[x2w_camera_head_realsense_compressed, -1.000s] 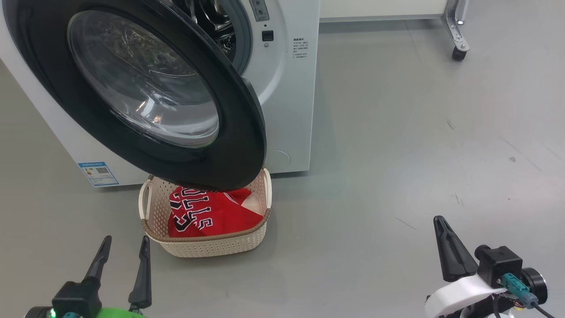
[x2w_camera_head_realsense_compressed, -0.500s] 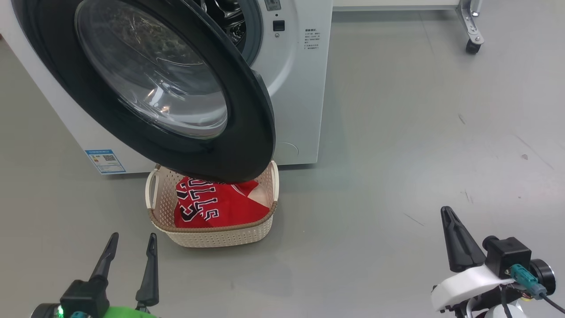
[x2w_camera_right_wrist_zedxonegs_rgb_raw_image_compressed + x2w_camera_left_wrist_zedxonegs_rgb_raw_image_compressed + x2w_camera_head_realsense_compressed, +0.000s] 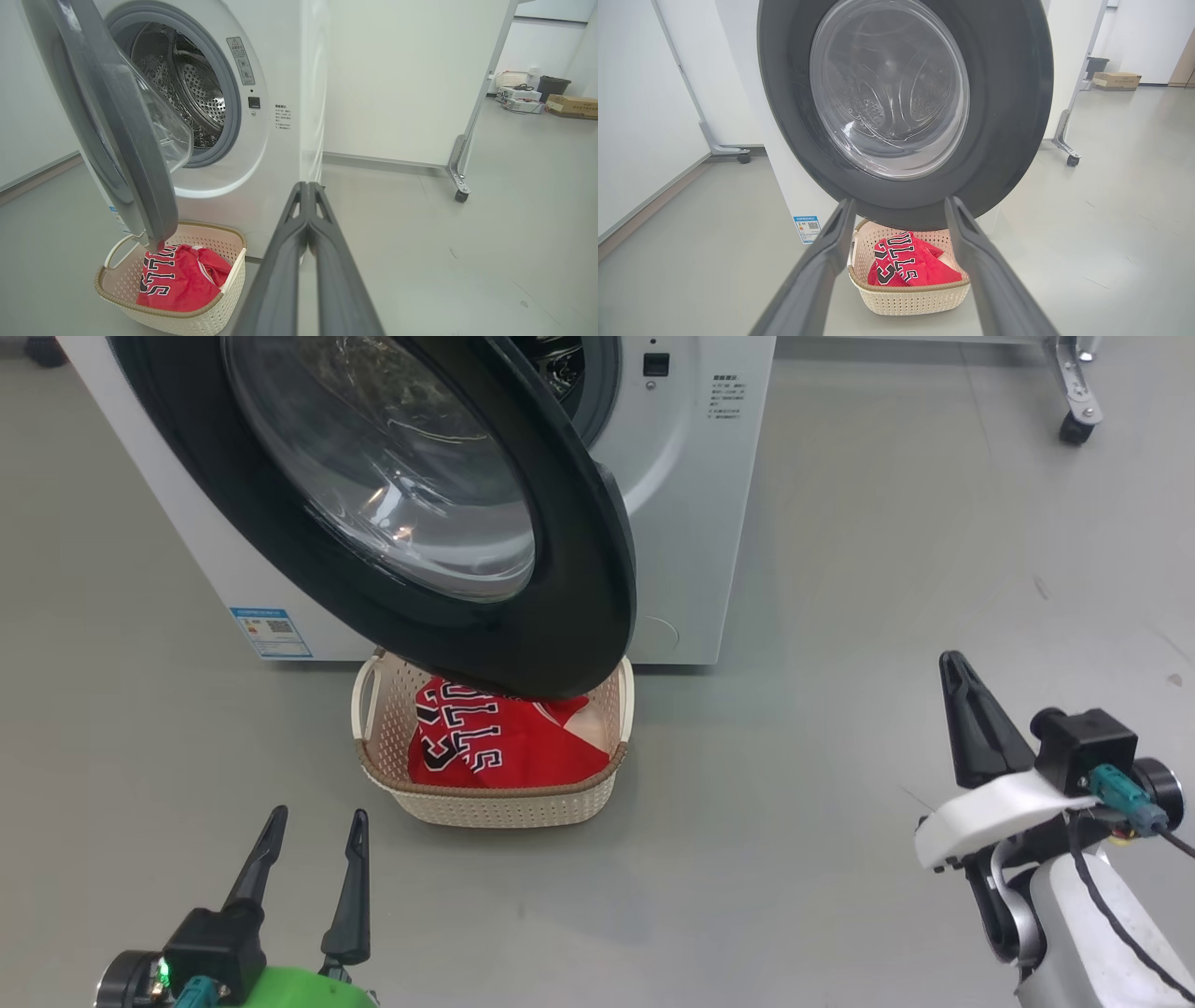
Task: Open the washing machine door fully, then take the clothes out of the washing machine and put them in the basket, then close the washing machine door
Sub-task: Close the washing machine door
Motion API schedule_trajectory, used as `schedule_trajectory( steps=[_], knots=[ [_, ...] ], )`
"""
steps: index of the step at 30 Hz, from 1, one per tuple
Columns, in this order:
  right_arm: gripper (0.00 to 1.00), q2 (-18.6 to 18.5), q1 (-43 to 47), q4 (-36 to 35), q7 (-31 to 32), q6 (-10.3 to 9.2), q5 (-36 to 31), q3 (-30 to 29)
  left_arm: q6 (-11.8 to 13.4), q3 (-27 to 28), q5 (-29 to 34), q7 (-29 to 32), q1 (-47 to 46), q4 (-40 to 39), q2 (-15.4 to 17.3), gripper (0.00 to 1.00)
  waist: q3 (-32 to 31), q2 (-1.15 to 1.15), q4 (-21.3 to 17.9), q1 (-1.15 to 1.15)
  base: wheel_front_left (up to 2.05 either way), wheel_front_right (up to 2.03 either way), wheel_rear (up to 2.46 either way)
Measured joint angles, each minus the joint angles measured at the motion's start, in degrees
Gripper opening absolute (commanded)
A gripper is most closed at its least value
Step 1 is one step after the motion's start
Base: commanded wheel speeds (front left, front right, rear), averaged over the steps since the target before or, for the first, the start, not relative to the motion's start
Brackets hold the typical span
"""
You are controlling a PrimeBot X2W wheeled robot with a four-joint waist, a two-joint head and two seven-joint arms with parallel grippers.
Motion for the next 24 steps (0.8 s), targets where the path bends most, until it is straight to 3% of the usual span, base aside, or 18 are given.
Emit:
schedule_trajectory(
  steps=[14,24],
  knots=[
    [0.0,0.87,-15.01,8.14,1.82,0.53,1.1,-1.35,0.0,-0.9,0.69,-0.1,-2.59,0.66,-1.46,1.0,2.61,0.0,6.11,0.0,0.0,0.0,0.0],
    [0.0,3.08,-28.58,7.82,1.71,3.59,0.3,2.83,0.0,-0.77,0.97,-0.54,-3.33,1.54,-1.47,1.0,3.4,0.0,7.19,0.0,0.0,0.0,0.0]
  ],
)
